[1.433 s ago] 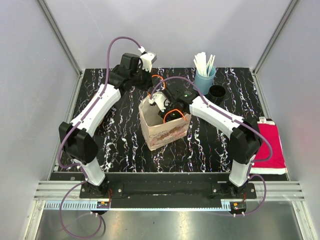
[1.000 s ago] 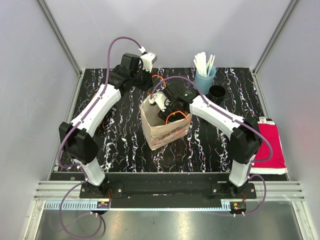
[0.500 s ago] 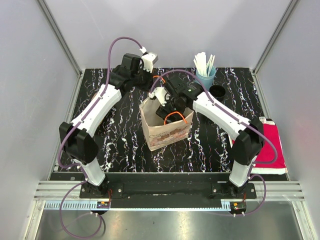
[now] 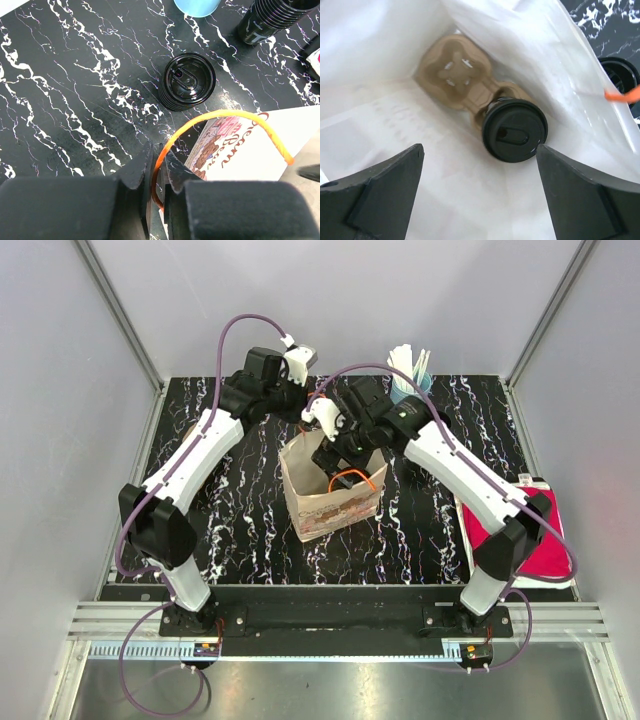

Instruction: Pack the takeout coffee

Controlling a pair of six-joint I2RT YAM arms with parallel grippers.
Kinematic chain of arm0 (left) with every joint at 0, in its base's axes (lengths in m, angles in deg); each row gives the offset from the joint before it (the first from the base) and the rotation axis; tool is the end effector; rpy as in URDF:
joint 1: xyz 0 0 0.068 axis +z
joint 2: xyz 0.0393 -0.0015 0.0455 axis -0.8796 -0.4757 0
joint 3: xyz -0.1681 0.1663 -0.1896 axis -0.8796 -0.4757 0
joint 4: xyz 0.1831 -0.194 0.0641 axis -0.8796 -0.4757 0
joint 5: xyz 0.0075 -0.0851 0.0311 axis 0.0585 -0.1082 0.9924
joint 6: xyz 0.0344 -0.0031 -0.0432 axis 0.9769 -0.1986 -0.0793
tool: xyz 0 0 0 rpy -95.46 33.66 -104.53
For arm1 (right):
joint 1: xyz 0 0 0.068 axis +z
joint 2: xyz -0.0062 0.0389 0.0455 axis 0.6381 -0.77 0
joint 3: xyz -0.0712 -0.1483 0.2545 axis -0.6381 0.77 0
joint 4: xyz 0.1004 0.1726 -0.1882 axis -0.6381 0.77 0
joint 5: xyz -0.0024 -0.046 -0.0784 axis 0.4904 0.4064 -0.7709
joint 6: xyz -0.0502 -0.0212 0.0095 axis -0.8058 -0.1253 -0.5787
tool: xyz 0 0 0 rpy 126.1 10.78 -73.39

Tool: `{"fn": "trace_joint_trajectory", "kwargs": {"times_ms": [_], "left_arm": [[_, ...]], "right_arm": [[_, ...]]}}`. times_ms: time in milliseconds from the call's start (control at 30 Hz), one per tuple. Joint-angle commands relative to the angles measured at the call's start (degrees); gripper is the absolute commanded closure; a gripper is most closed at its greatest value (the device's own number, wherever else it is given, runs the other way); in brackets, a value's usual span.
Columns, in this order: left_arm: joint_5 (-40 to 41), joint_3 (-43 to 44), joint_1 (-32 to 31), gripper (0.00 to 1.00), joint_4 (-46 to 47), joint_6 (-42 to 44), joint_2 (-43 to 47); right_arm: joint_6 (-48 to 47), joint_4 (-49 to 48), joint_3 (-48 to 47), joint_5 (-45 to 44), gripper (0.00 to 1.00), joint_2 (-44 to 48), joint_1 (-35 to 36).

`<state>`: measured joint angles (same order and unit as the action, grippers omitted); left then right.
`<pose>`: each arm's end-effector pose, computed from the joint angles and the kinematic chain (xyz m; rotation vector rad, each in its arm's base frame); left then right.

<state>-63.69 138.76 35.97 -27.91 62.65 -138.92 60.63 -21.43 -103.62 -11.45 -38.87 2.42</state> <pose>0.3697 -0.1873 0.4048 0.6428 2.1132 -0.5046 0.2749 0.2599 0.4049 -1.4516 2.0752 0.4208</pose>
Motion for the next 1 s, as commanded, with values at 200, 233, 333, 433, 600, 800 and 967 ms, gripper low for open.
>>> {"fn": "trace_joint_trajectory", "kwargs": {"times_ms": [200, 233, 333, 433, 600, 800, 967], "left_arm": [[-1.6, 0.8, -0.3, 0.74, 2.2, 0.6, 2.1], [-1.6, 0.8, -0.2, 0.72, 2.3, 0.7, 2.2], [-1.6, 0.6, -0.3, 0.65, 2.3, 1.0, 2.5], [-1.9, 0.4, -0.4, 0.52, 2.3, 1.1, 2.9], [-2.6, 0.2, -0.4, 0.38, 2.2, 1.5, 3.8], [-4.7, -0.6, -0.5, 0.18, 2.7, 2.3, 5.3], [-8.1, -1.0, -0.7, 0.01, 3.0, 3.5, 6.8]], "right_arm": [[-1.7, 3.1, -6.1, 6.5, 0.00, 7.1, 0.4], [-1.8, 3.1, -6.5, 6.3, 0.00, 7.5, 0.4], [-2.1, 2.4, -7.6, 4.2, 0.00, 8.7, 0.3], [-2.2, 1.7, -9.0, 1.6, 0.00, 10.0, 0.3], [-2.2, 0.4, -10.8, -3.6, 0.00, 11.7, 0.3], [-1.2, -4.3, -10.6, -14.8, 0.00, 13.5, 0.0], [-0.4, -11.4, -9.2, -23.0, 0.00, 14.3, -3.0]]}}
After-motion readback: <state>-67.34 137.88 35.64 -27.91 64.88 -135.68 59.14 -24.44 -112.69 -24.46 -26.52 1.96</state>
